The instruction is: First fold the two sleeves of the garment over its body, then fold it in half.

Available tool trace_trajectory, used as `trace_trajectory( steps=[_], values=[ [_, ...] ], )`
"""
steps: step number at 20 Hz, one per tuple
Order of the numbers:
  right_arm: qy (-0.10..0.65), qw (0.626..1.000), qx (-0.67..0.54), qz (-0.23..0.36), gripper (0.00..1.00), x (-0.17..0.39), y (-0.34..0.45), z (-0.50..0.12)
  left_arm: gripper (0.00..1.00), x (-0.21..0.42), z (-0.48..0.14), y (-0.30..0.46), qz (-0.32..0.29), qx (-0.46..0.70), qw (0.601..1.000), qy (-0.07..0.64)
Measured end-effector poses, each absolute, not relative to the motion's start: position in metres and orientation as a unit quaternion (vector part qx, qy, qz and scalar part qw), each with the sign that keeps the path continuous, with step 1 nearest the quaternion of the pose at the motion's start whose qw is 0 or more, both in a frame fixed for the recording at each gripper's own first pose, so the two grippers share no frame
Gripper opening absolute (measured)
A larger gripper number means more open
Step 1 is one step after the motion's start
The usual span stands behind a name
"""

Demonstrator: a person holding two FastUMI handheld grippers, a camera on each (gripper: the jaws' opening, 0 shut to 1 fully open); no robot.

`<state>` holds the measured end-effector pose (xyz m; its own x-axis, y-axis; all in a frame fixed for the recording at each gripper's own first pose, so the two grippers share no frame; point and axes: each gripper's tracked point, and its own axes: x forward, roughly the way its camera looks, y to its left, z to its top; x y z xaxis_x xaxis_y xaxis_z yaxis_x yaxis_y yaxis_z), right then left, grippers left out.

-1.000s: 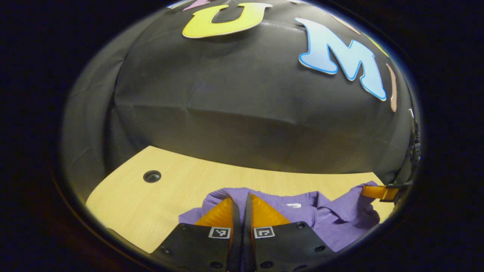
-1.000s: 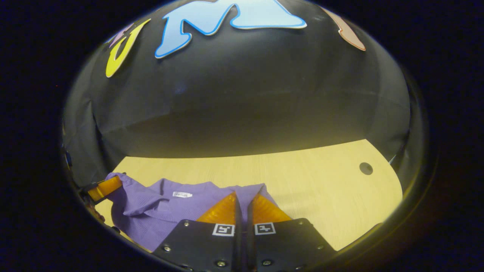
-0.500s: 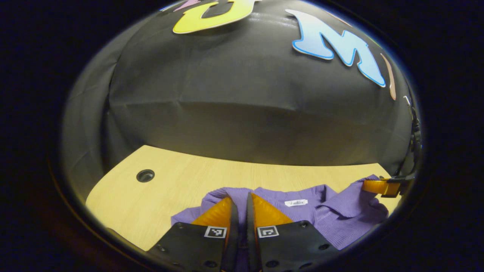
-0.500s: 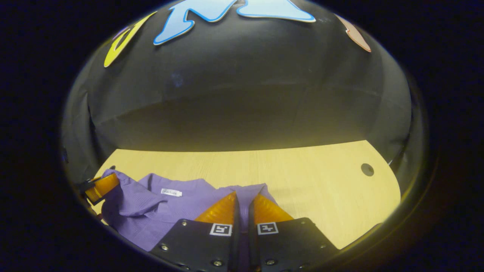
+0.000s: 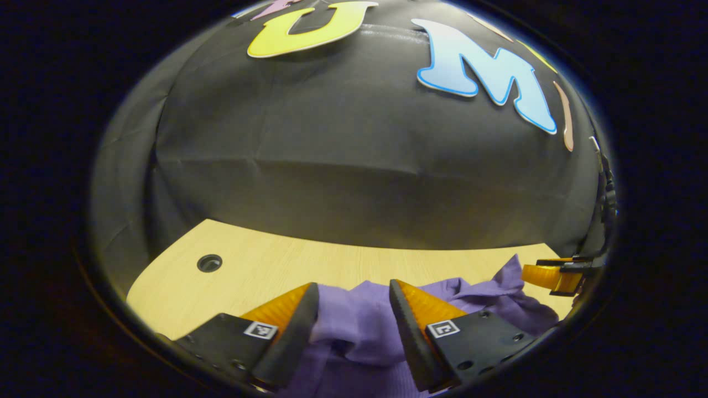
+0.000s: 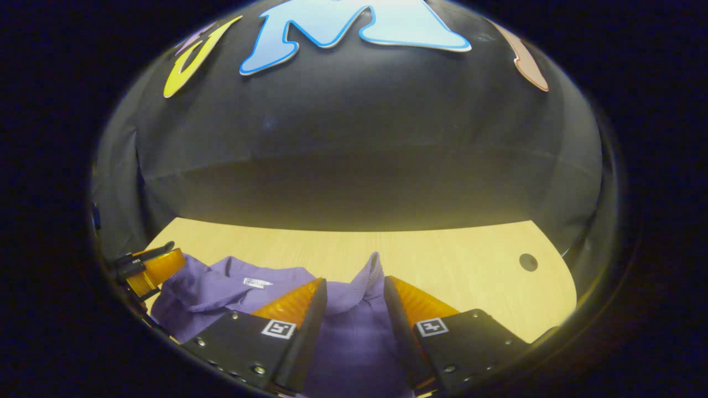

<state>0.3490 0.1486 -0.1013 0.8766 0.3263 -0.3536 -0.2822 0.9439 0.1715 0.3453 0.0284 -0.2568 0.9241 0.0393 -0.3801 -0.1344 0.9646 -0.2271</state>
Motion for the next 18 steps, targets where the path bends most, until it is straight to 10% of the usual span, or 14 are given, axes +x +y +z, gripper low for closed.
trace_trajectory(
  steps=[8,18],
  values=[
    [0.147,0.974,0.056,0.166,0.94,0.314,0.13,-0.052,0.94,0.316,-0.193,0.033,0.071,-0.12,0.979,0.149],
    [0.074,0.986,0.069,0.136,0.94,0.233,0.1,0.021,0.94,0.242,-0.112,0.038,0.068,-0.111,0.987,0.093]
  ],
)
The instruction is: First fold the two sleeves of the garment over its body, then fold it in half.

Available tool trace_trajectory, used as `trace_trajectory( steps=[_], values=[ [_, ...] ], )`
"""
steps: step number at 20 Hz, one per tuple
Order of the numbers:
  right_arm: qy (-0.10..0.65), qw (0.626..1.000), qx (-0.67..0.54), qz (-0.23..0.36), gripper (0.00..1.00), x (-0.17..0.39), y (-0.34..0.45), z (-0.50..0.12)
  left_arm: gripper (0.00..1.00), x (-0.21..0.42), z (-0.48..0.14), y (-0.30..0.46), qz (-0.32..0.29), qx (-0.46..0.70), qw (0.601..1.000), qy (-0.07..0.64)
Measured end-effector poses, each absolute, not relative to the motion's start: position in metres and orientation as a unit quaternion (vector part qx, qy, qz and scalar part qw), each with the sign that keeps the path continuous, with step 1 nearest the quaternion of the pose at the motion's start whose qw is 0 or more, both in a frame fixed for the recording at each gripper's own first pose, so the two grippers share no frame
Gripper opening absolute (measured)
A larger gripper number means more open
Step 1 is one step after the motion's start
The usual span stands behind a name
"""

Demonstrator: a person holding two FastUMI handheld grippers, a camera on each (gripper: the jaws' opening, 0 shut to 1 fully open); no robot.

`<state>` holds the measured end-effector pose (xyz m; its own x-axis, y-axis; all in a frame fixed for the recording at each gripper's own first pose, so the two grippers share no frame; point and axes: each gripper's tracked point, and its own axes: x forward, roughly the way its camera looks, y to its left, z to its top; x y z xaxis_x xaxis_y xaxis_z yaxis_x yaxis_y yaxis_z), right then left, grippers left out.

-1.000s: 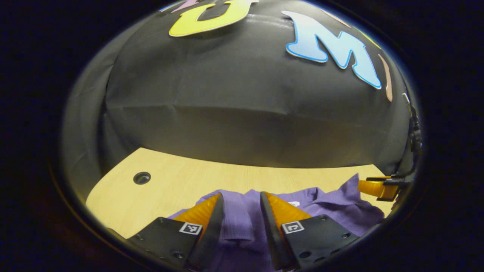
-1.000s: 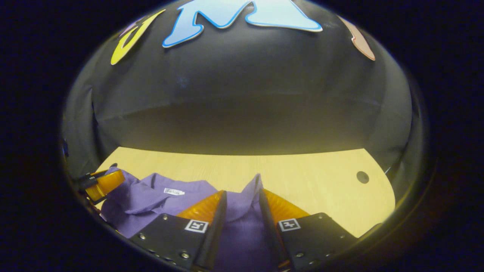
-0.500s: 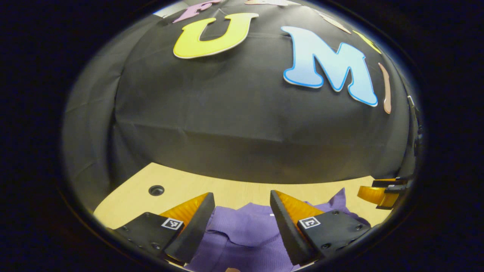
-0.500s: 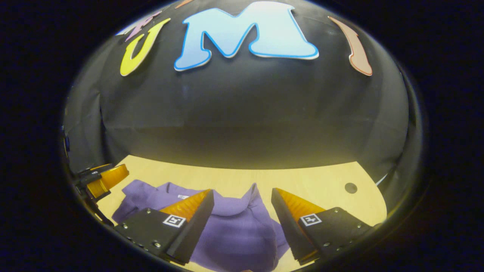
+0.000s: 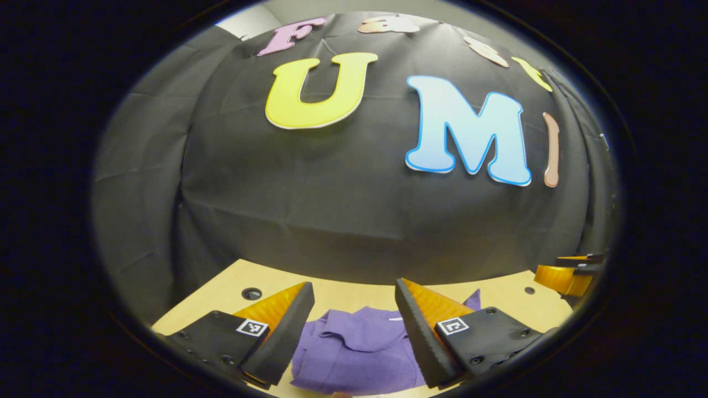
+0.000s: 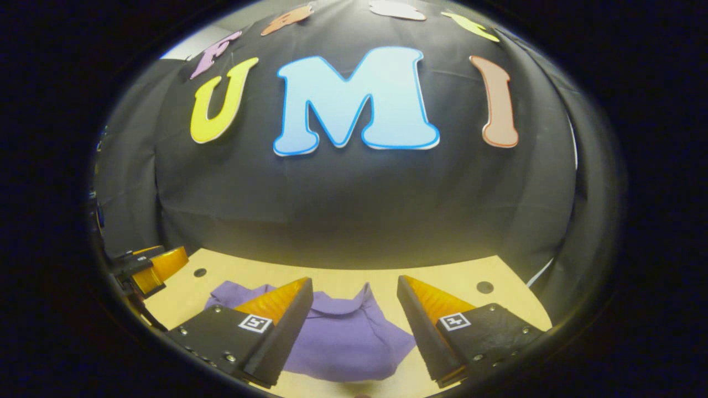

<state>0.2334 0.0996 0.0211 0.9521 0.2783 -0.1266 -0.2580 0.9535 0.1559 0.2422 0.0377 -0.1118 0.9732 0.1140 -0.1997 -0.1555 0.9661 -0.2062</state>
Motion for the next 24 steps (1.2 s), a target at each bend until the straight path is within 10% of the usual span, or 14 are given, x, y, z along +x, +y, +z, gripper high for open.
trace_trajectory(
  steps=[24],
  values=[
    [0.025,0.997,0.043,0.065,0.93,0.027,0.041,0.059,0.93,0.047,-0.034,0.006,0.016,-0.045,0.997,0.054]
  ],
)
